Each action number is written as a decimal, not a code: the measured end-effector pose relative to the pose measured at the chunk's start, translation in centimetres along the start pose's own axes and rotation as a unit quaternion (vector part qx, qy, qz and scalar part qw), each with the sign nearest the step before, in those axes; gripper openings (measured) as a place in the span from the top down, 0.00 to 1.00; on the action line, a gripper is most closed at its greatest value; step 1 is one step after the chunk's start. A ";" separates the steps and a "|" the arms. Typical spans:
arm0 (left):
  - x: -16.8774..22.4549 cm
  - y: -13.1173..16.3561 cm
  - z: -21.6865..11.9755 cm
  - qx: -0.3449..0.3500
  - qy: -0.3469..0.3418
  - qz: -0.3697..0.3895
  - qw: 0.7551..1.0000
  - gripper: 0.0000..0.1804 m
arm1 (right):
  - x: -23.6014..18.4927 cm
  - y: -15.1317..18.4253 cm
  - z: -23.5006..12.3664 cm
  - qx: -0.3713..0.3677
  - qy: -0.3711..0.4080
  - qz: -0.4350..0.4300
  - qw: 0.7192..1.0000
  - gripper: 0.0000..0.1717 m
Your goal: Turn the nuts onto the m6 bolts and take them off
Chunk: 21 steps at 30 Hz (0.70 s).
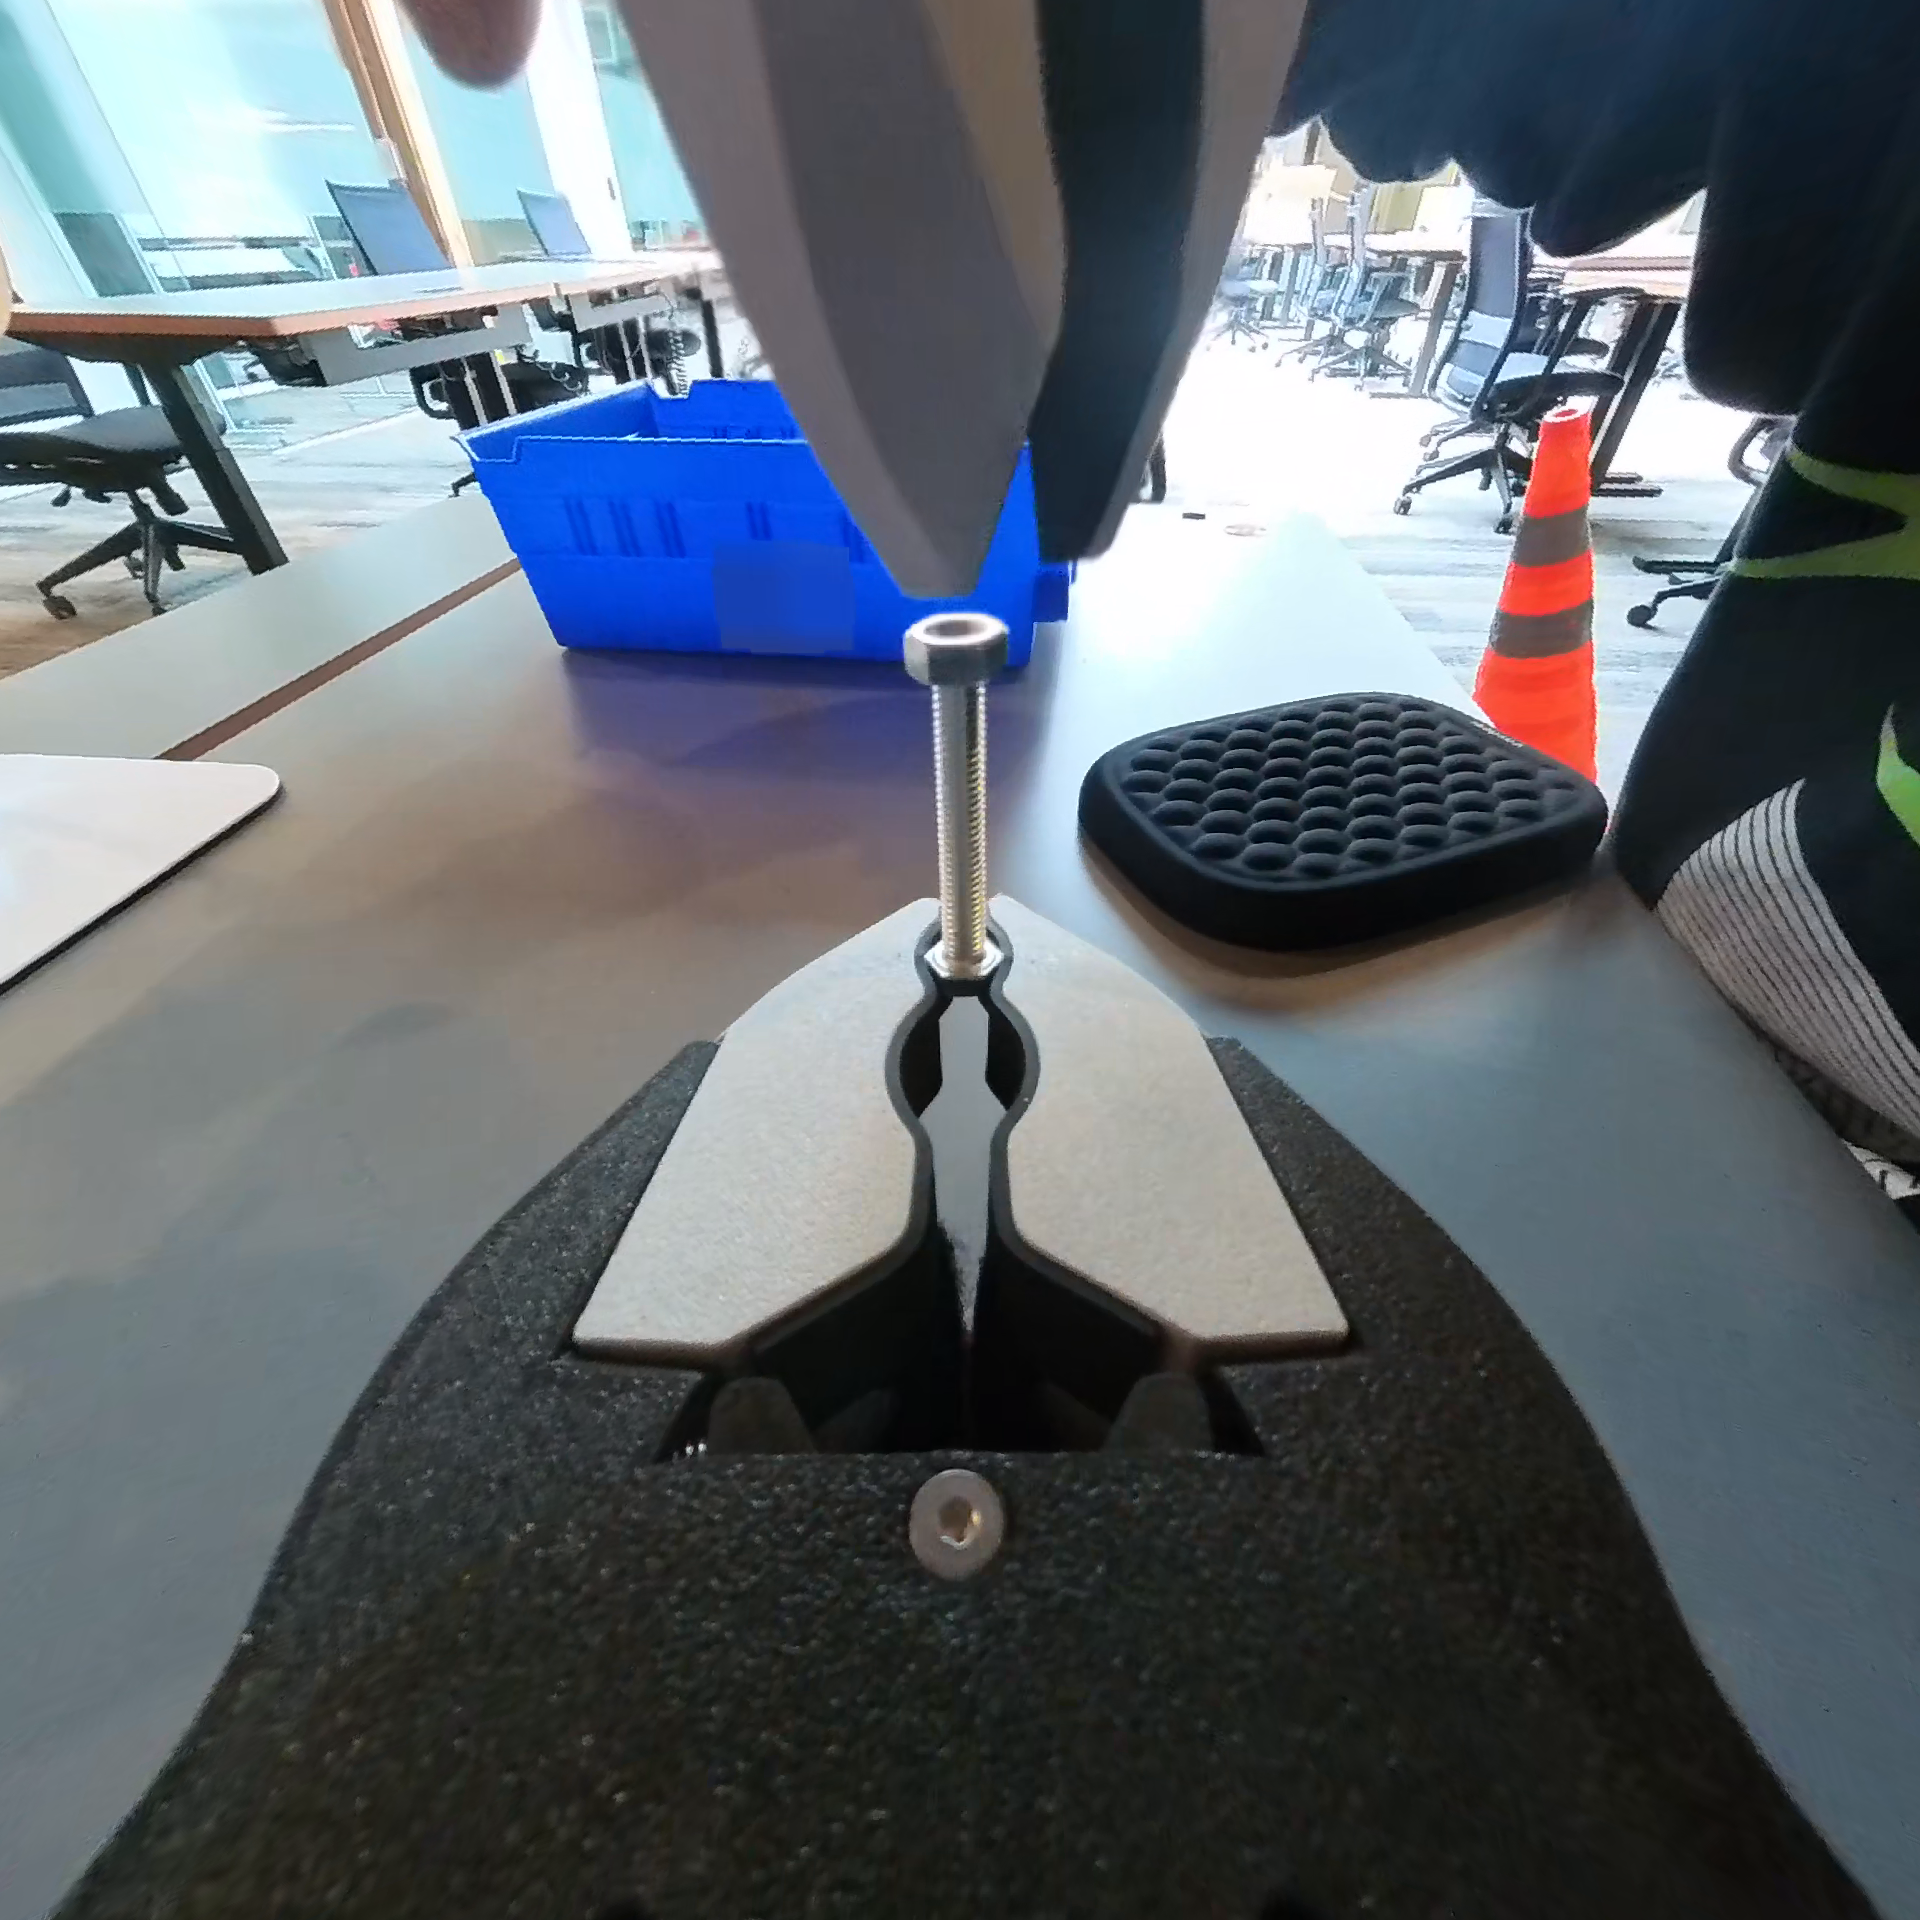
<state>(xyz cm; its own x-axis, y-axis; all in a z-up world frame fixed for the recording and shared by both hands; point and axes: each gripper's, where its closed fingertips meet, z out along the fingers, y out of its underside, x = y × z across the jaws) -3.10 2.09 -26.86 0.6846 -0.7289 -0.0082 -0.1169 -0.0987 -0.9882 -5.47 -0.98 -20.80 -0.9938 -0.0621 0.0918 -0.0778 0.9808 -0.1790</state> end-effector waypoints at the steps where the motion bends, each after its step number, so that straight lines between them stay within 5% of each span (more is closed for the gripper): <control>1: 0.0 0.0 0.0 0.000 0.001 0.000 1.000 0.98 | -0.1 0.2 0.2 -0.005 -0.003 0.000 1.000 0.91; 10: 0.0 0.0 0.0 -0.001 -0.002 -0.001 1.000 0.98 | 0.1 1.0 1.0 -0.022 0.014 0.051 0.998 0.94; 14: -0.8 0.0 -0.1 0.000 -0.030 -0.009 1.000 0.98 | 0.3 1.5 0.9 -0.043 0.032 0.188 0.981 0.94; 19: -1.3 0.3 0.0 -0.013 -0.056 -0.005 0.998 0.98 | 0.3 1.9 1.2 -0.054 0.052 0.382 0.921 0.94; 21: -1.2 0.2 -0.1 -0.009 -0.055 -0.006 0.998 0.98 | 0.0 1.9 1.1 -0.052 0.047 0.389 0.919 0.83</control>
<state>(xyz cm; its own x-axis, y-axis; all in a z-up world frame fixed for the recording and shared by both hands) -4.04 2.92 -27.06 0.7608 -0.6488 -0.0142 -0.1209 -0.1202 -0.9854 -5.67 0.64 -22.24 -0.7343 0.6761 0.0608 0.6655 0.7347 -0.1318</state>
